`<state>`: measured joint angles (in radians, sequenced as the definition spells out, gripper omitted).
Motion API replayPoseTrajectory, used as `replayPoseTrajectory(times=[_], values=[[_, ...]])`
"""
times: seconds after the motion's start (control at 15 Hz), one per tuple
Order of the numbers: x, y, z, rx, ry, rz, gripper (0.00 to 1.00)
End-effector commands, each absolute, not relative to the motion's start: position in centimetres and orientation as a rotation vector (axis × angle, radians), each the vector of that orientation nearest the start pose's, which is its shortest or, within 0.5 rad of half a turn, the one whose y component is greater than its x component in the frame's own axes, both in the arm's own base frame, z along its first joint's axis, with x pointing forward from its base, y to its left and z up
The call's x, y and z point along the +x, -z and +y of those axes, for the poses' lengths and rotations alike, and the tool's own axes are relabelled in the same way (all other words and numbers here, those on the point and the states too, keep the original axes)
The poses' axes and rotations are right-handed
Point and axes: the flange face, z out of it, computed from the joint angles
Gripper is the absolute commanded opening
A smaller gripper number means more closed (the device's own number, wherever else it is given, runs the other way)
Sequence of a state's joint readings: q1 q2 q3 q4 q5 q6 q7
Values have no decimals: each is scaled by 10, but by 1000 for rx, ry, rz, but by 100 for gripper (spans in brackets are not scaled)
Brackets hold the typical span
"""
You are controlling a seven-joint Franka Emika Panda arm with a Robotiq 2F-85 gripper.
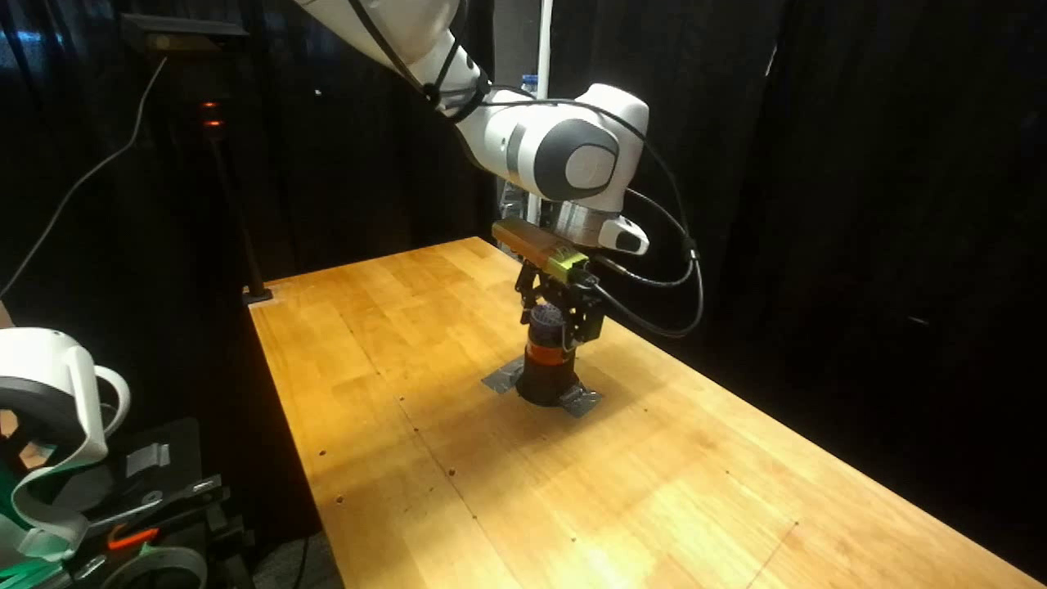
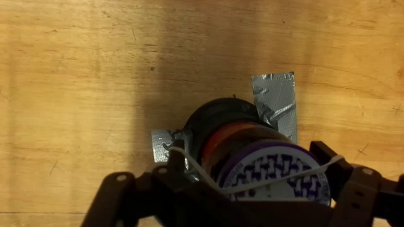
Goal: Put the rubber band around the brown cup
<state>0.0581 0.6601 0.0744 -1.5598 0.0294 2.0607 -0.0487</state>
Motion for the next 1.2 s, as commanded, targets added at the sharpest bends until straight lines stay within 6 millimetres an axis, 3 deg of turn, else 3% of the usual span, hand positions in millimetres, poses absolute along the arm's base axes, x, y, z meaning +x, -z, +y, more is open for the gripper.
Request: replayPoseTrajectory(times=[0.0,0.4,0.47,0.53,0.73,1.0,1.13], values=[[651,-248,67,-3019,-244,-216,100],[615,-237,46,-2999,-185,-193,100],[612,-236,44,-3007,-128,-199,75],[609,-235,43,-3008,-61,-210,73],[598,-234,42,-3011,147,-239,49],[563,-234,38,-2996,442,-288,18],[539,-234,39,-2981,588,-331,8]])
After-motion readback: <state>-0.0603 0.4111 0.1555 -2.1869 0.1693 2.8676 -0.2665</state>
